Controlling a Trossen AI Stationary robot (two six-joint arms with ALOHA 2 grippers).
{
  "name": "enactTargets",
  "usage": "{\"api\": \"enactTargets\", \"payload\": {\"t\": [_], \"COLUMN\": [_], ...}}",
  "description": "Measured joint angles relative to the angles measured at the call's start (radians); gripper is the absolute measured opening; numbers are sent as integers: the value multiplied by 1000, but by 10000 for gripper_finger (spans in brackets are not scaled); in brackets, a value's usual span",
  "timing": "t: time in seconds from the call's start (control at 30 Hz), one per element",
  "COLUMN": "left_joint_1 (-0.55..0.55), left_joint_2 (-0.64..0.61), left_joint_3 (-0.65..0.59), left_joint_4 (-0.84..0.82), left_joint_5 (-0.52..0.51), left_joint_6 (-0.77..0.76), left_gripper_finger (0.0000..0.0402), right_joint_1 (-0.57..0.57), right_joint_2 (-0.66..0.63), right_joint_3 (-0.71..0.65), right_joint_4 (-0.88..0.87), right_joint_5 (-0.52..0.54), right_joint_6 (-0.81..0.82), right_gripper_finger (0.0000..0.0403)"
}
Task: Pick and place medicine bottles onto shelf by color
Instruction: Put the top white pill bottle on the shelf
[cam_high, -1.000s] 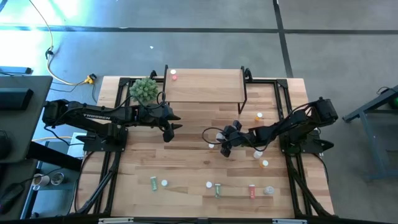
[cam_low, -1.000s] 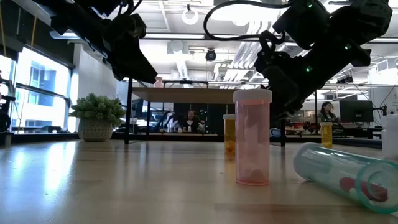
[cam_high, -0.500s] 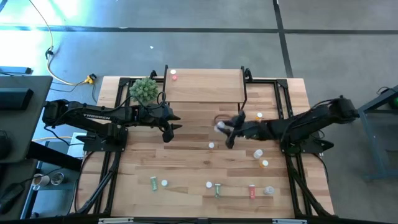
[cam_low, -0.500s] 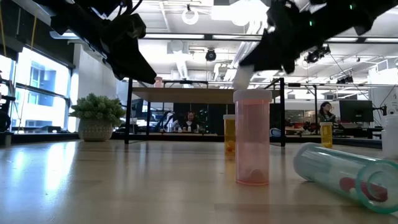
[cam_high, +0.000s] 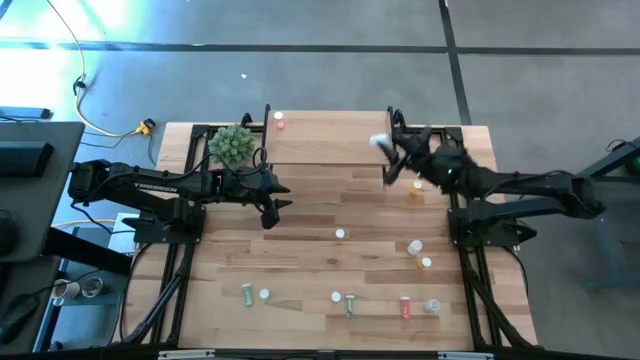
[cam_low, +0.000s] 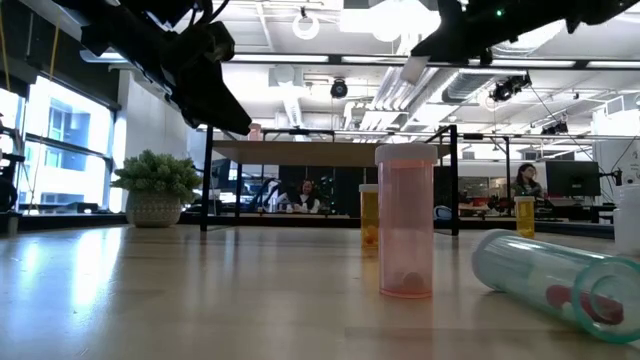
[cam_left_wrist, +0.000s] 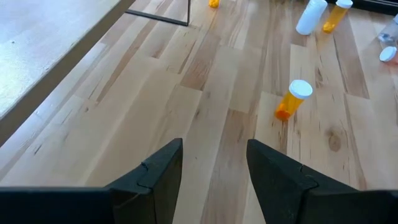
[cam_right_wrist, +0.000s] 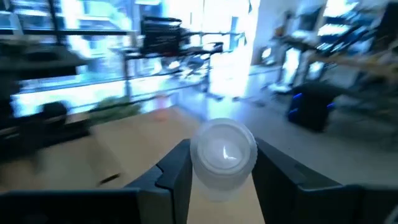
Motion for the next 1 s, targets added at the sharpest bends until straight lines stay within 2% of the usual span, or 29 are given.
{"api": "enactTargets", "payload": {"t": [0.17, 0.27, 0.57, 0.77, 1.0], "left_joint_1": [0, 0, 0, 0, -3], "left_joint_2": [0, 0, 0, 0, 0], "left_joint_3": [0, 0, 0, 0, 0], "left_joint_4": [-2, -9, -8, -8, -8], "left_joint_5": [-11, -19, -19, -18, -18], "left_joint_6": [-1, -1, -1, -9, -10], "left_gripper_finger": [170, 170, 170, 170, 170], "right_joint_1": [-127, -191, -332, -372, -401], "right_joint_2": [24, 50, 189, 315, 418], "right_joint_3": [124, 174, 271, 365, 412], "right_joint_4": [-160, -254, -334, -449, -479], "right_joint_5": [-16, -79, -266, -280, -288], "right_joint_6": [-68, -49, -9, 16, 26], "right_gripper_finger": [124, 124, 124, 124, 124]}}
